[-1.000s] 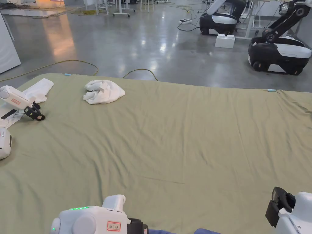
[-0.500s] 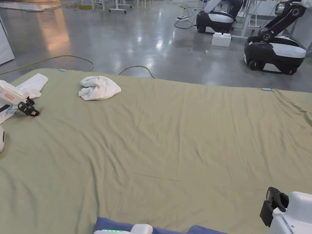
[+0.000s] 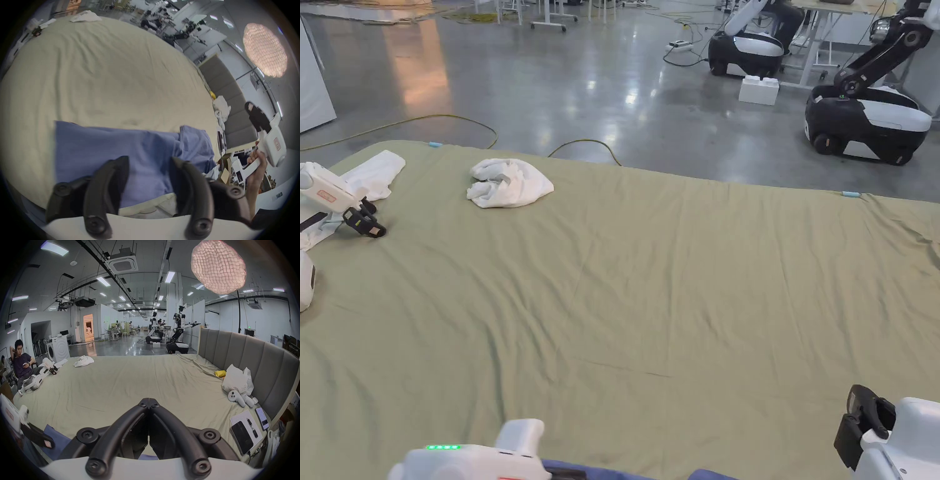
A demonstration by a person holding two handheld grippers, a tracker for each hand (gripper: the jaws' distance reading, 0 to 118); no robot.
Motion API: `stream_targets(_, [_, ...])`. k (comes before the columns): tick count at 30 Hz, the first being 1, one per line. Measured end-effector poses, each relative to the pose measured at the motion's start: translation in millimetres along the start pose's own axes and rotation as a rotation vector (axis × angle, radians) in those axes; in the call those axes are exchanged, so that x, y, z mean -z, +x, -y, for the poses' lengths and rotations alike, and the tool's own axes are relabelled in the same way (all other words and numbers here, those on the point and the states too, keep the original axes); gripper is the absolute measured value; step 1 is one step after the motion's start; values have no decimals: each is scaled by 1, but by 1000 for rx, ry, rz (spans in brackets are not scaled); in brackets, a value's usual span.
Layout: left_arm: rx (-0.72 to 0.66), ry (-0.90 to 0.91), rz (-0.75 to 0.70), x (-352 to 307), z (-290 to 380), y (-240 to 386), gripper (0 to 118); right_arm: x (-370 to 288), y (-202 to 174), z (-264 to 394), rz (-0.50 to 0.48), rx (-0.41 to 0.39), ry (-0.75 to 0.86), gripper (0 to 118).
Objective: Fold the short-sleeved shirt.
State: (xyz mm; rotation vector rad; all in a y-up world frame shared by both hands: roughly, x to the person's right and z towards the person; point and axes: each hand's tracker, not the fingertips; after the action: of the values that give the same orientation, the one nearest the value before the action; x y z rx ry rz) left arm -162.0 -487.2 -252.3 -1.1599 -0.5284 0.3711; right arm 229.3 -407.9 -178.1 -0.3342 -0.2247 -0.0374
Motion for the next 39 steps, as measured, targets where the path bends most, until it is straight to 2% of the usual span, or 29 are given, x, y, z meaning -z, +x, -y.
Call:
stream_targets(5, [-87,69,-8,-45,-3,-58,71,1,-2,-5,-4,-2,9,0])
stream_targets(8, [-163,56,60,-54,3,-86,73,3,-4,-5,-7,1,8,0])
stream_targets(13, [-257,5,163,-29,16,-135,73,3,-10,-6,-16,5,5,0])
stream_targets(17, [-269,25,336,-9,27,-139,72,3,-12,-5,-20,4,-2,0])
stream_targets(21, [-286,29,383,7,25,-133,70,1,-13,-4,-16,3,-8,0])
stream_targets(22, [-282,28,390,9,24,-130,66,0,-13,-4,-15,3,-9,0])
stream_targets(23, [-269,21,394,13,23,-127,54,0,-13,-4,-13,3,-10,0])
stream_targets(24, [-250,6,385,23,23,-136,30,-1,-13,-4,-12,2,-11,0])
stream_targets(25, [-229,-15,345,27,23,-135,14,-1,-13,-4,-12,2,-12,0])
stream_targets(29, [-310,28,420,20,27,-134,13,-3,-12,-4,-8,3,-15,0])
stream_targets(36, [-262,128,485,-28,20,-140,13,-6,-10,-8,-2,-16,-12,0])
stream_targets(39, [-254,181,439,-65,5,-140,13,-7,-12,-11,-6,-25,-9,0])
